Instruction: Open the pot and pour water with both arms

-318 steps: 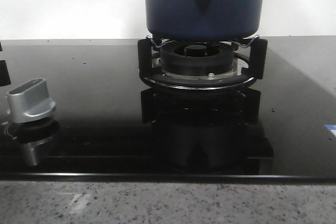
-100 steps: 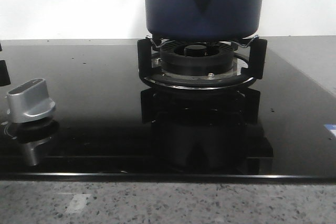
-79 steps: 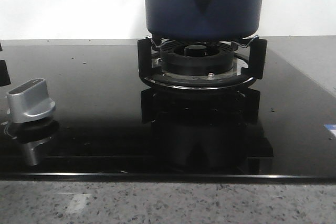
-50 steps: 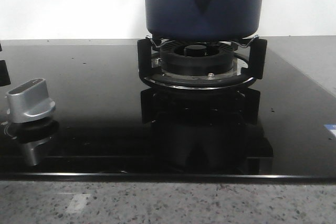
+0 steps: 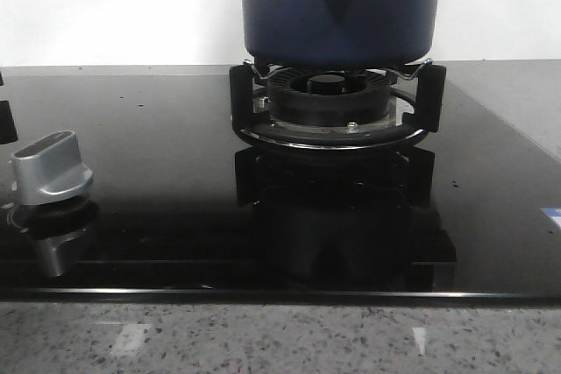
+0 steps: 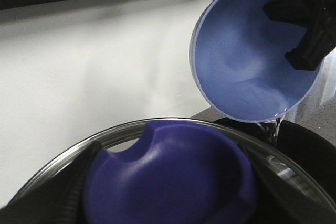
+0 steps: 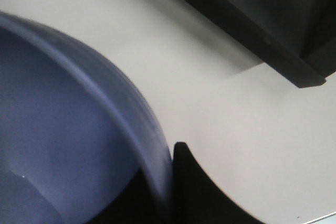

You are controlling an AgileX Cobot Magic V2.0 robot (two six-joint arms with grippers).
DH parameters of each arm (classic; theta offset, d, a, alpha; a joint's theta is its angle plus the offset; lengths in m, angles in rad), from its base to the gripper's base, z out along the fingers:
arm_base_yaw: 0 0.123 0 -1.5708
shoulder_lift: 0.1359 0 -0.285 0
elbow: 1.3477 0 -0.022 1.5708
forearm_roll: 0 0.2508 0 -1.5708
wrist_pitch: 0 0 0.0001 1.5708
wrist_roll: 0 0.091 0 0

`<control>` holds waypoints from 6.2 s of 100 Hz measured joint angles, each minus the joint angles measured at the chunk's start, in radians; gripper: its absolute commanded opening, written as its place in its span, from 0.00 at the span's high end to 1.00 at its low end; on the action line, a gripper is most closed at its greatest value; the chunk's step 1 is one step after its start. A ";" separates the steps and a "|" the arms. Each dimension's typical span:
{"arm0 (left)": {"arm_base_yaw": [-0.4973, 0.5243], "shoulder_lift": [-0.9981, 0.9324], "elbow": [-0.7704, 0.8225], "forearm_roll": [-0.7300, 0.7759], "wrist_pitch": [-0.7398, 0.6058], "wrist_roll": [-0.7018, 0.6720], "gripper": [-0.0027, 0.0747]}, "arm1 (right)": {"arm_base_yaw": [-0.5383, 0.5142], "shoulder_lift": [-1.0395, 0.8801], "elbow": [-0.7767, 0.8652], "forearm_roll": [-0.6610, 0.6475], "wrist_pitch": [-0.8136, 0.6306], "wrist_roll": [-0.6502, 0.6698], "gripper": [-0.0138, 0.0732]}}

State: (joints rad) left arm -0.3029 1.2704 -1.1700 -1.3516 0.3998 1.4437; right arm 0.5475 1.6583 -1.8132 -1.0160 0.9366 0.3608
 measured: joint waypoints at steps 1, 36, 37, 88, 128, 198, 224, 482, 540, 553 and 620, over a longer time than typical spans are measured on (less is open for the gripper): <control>0.000 0.000 0.000 0.000 0.000 0.000 0.56 | 0.000 0.000 0.000 -0.006 0.000 0.000 0.90; 0.000 0.000 0.000 0.000 0.000 0.000 0.56 | 0.039 0.000 0.000 -0.172 -0.014 0.000 0.90; 0.000 0.000 0.000 0.000 0.000 0.000 0.56 | 0.039 0.000 0.000 -0.175 -0.014 0.000 0.90; 0.000 0.000 0.000 0.000 0.000 0.000 0.56 | 0.083 0.000 0.000 -0.429 -0.124 0.000 0.90; 0.000 0.000 0.000 0.000 0.000 0.000 0.56 | 0.112 0.000 0.000 -0.576 -0.170 0.000 0.90; 0.000 0.000 0.000 -0.015 0.000 0.000 0.56 | 0.002 -0.024 -0.002 0.119 0.105 0.073 0.91; 0.000 0.000 0.000 -0.046 0.015 0.000 0.56 | -0.404 -0.165 -0.002 0.614 0.180 0.048 0.91; -0.220 0.458 -0.214 -0.412 0.165 0.449 0.56 | -0.695 -1.217 0.709 1.225 0.224 -0.213 0.92; -0.220 0.480 -0.236 -0.418 0.178 0.455 0.56 | -0.695 -1.217 0.741 1.225 0.199 -0.214 0.92; -0.220 0.484 -0.237 -0.418 0.184 0.455 0.56 | -0.695 -1.217 0.741 1.225 0.199 -0.214 0.92; -0.239 0.490 -0.243 -0.422 0.184 0.463 0.55 | -0.695 -1.217 0.741 1.242 0.180 -0.214 0.92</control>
State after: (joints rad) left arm -0.5418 1.7602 -1.4127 -1.7733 0.5834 1.9069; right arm -0.1471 0.4411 -1.0719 0.2260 1.1162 0.1465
